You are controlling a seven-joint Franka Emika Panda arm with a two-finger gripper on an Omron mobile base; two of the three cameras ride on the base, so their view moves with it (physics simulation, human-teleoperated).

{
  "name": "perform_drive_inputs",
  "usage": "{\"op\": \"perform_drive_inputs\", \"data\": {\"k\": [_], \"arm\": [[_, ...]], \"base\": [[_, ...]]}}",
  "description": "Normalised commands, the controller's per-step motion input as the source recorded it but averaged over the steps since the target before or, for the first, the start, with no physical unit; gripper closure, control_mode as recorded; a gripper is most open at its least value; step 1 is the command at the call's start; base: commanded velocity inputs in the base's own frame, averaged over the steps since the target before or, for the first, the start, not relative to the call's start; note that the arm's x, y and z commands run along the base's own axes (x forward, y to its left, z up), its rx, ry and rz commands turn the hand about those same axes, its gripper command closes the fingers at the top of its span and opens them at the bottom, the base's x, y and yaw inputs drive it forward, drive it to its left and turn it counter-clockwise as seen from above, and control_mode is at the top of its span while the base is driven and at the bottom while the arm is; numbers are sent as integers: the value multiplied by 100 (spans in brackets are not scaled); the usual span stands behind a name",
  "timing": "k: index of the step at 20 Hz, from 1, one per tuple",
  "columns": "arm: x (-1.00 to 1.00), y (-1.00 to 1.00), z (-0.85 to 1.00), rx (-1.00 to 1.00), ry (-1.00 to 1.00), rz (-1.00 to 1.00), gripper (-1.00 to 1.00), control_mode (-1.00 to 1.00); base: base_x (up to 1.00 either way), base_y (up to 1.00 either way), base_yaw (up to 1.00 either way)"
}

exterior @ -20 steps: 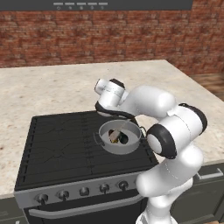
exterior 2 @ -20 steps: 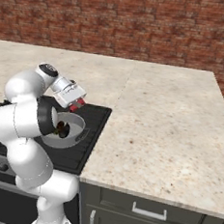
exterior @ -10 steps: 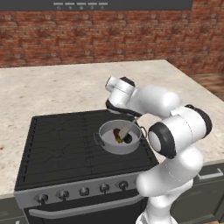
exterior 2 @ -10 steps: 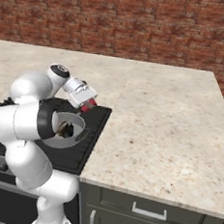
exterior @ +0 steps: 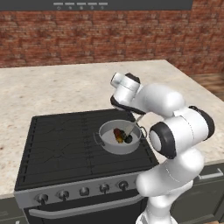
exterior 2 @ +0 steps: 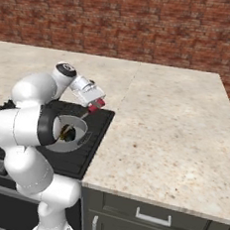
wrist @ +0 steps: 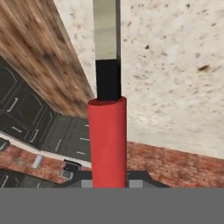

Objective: Put the sweet potato and eggplant in the pot. Retrieve the spatula and lightly stir the vegetables in the pot.

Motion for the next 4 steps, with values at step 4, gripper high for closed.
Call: {"op": "perform_drive_inputs", "data": {"k": [4], "arm": [[11,-19,13,-6,10,0,100,-100]], "base": [[0,0,0]]}}
